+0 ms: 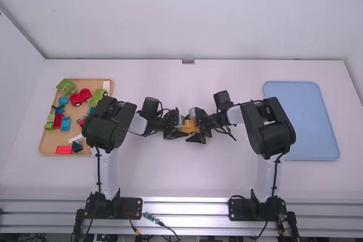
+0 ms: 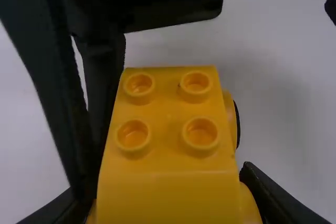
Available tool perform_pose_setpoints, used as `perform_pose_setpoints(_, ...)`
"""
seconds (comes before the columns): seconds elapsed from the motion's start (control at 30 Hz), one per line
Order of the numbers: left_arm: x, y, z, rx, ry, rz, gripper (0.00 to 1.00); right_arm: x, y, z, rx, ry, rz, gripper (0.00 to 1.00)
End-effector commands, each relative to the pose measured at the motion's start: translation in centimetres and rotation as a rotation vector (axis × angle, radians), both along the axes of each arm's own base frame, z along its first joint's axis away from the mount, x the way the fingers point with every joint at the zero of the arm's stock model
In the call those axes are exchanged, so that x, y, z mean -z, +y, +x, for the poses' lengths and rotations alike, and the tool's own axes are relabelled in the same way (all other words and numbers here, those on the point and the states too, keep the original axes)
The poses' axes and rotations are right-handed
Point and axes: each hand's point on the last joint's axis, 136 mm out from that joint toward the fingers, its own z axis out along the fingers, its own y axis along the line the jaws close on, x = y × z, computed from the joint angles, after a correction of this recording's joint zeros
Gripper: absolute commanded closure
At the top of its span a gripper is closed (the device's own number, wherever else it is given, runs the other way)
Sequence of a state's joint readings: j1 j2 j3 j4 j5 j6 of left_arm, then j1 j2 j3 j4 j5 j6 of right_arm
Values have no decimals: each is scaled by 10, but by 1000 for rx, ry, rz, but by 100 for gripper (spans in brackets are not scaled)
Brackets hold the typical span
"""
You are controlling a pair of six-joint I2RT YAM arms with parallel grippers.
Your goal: Assemble lego blocks to make yellow taxi
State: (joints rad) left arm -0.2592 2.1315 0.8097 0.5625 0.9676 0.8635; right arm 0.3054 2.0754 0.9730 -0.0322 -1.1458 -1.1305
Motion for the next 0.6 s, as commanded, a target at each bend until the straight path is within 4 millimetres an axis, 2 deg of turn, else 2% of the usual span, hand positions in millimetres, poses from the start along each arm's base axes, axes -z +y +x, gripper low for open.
perform_pose_setpoints(0.0, 16, 6, 1, -35, 7, 65, 98, -27, -5, 9, 6, -87, 38, 1)
perform_pose_setpoints(0.17, 19, 7, -2, -30, 20, 74, 96, -44, -17, 25, 49, -174, 34, 1)
perform_pose_setpoints(0.27, 19, 7, -3, -31, 24, 74, 93, -45, -25, 40, 112, -196, -21, 1)
perform_pose_setpoints(0.37, 24, 11, 1, -57, 17, 105, 89, -45, -45, 74, 311, -174, -158, 1)
perform_pose_setpoints(0.47, 28, 14, 4, -78, 14, 133, 89, -49, -62, 87, 415, -166, -221, 1)
perform_pose_setpoints(0.57, 29, 15, 5, -84, 8, 139, 78, -55, -78, 99, 521, -145, -261, 1)
